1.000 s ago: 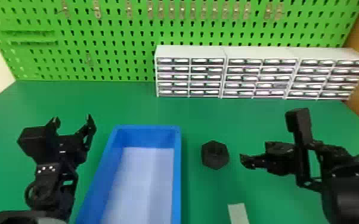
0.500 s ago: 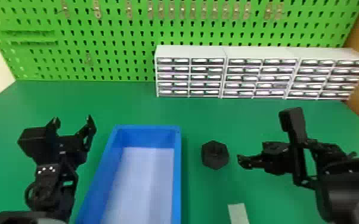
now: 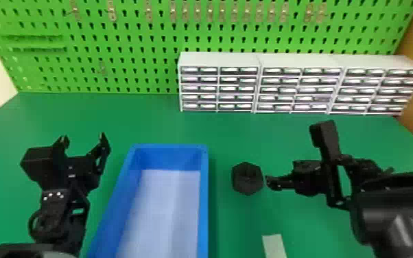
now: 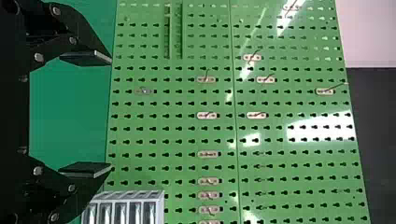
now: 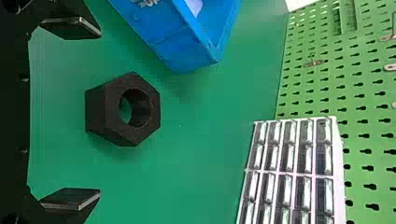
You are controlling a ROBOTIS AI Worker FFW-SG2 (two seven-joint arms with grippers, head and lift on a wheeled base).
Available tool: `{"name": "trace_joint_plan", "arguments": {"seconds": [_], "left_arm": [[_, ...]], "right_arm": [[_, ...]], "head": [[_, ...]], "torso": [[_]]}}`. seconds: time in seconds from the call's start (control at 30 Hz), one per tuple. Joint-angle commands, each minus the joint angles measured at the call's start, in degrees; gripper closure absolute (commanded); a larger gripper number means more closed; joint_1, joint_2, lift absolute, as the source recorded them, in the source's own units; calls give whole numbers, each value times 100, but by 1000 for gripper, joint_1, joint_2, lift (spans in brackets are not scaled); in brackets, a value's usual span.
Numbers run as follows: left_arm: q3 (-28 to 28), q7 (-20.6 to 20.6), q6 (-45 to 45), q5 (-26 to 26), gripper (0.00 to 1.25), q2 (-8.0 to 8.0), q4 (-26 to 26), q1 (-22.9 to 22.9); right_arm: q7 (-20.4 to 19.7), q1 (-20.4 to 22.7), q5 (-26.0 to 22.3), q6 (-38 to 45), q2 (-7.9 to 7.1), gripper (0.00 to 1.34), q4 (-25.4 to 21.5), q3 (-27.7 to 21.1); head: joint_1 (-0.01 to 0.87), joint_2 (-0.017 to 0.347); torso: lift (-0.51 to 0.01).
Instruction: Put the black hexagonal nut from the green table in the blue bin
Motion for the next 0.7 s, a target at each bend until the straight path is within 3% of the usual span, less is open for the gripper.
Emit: {"name": "trace_joint_plan", "arguments": {"seconds": [0.0, 0.27, 0.67], "left_arm": [[-8, 0, 0, -5, 447, 0, 0, 0], [-8, 0, 0, -14, 447, 0, 0, 0], [-26, 0, 0, -58, 447, 0, 0, 0]], "right_arm": [[0, -152, 84, -157, 82, 107, 224, -59], [0, -530, 128, -377, 144, 107, 804, -103], [0, -1146, 233, -403, 108, 107, 1446, 73]], "head": [[657, 57], [657, 57], [657, 57]], "torso": [[-95], [-95], [-95]]}}
